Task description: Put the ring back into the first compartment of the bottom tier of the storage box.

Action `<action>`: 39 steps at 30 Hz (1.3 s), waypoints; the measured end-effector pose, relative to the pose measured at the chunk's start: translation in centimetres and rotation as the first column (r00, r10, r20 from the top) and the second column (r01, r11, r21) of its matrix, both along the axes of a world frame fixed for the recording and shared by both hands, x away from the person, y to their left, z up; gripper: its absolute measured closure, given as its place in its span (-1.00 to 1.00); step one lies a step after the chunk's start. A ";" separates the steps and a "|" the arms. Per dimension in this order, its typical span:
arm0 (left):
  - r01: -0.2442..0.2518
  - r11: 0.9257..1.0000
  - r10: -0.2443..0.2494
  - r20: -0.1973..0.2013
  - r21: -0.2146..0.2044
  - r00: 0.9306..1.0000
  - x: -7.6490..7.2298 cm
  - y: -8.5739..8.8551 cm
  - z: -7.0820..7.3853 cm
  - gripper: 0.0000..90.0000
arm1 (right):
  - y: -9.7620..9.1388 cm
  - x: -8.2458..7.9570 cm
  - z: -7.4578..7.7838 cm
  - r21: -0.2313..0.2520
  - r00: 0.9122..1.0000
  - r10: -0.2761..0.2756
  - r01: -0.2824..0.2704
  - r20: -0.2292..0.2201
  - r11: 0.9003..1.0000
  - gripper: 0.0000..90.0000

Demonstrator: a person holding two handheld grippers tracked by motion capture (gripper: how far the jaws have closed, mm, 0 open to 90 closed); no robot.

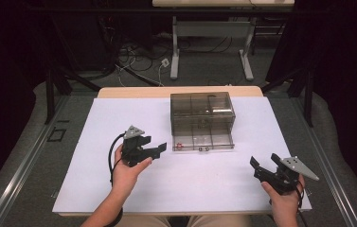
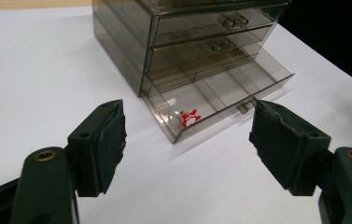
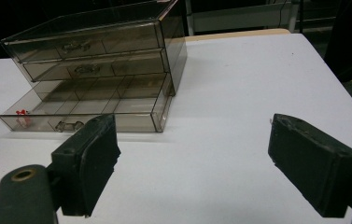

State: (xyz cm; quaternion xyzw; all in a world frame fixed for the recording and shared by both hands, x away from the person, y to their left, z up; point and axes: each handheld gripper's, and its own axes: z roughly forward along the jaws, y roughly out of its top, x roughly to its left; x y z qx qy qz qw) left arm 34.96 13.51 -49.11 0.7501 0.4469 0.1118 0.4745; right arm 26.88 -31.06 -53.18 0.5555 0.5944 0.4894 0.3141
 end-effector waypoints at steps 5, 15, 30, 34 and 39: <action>-0.001 1.000 0.001 0.023 0.006 1.000 -0.9 0.7 -0.2 -0.48 | 0.1 0.0 0.0 -0.004 1.000 0.002 -0.002 0.002 1.000 -0.66; -0.031 0.999 0.032 0.050 -0.024 0.998 -2.3 2.5 -0.7 -0.64 | 0.1 -0.1 0.0 0.003 1.000 0.000 0.000 -0.002 1.000 -0.66; -0.087 0.994 0.093 0.104 -0.062 0.990 -4.3 6.0 -2.2 -0.99 | 0.3 0.0 -0.1 -0.008 1.000 0.006 -0.006 -0.006 1.000 -0.66; -0.105 0.991 0.114 0.116 -0.086 0.987 -5.1 7.3 -2.6 -0.99 | 0.4 -0.1 -0.2 -0.008 1.000 0.009 -0.009 -0.008 1.000 -0.66; -0.117 0.989 0.128 0.123 -0.092 0.984 -5.3 8.2 -2.9 -0.99 | 0.3 0.0 -0.3 -0.006 1.000 0.004 -0.004 -0.013 1.000 -0.66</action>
